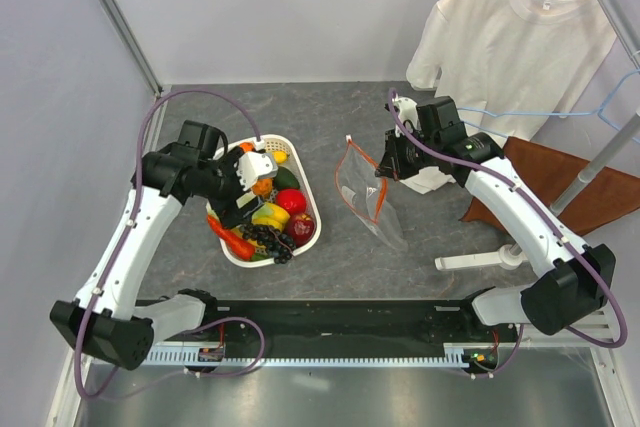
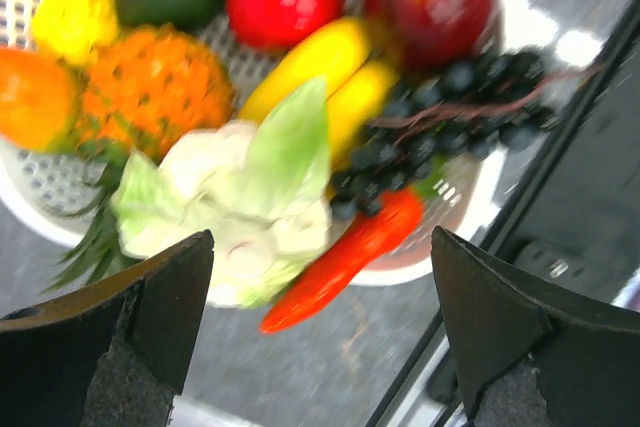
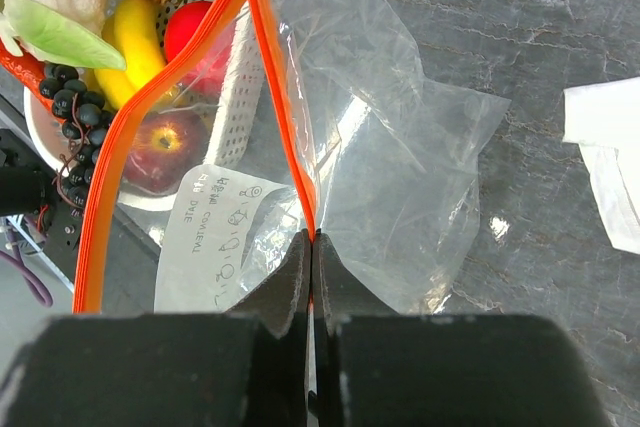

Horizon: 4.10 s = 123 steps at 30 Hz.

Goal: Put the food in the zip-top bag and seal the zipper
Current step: Pick up the fake vegetable from the bin, then place the fake vegetable in the zipper food storage bag.

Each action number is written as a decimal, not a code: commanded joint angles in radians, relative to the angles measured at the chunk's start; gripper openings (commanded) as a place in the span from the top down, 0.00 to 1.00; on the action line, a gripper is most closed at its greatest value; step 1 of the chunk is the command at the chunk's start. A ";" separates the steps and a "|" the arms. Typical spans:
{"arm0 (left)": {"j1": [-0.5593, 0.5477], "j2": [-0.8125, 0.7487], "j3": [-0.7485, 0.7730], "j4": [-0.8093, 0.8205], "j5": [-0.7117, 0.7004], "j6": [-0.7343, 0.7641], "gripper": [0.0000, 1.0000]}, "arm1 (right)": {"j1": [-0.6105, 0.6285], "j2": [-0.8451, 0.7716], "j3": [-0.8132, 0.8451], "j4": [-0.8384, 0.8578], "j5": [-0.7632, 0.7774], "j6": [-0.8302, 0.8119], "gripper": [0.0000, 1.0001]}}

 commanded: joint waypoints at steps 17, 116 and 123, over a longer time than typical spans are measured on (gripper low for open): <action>-0.045 -0.161 -0.261 0.243 -0.365 0.354 0.00 | 0.009 0.006 0.014 0.005 -0.009 -0.026 1.00; -0.171 0.025 -0.132 1.394 0.360 -1.543 0.90 | 0.037 0.060 0.111 0.223 -0.128 0.258 1.00; -0.195 0.045 -0.252 1.400 0.253 -1.733 0.89 | 0.035 0.079 0.103 0.281 -0.144 0.368 1.00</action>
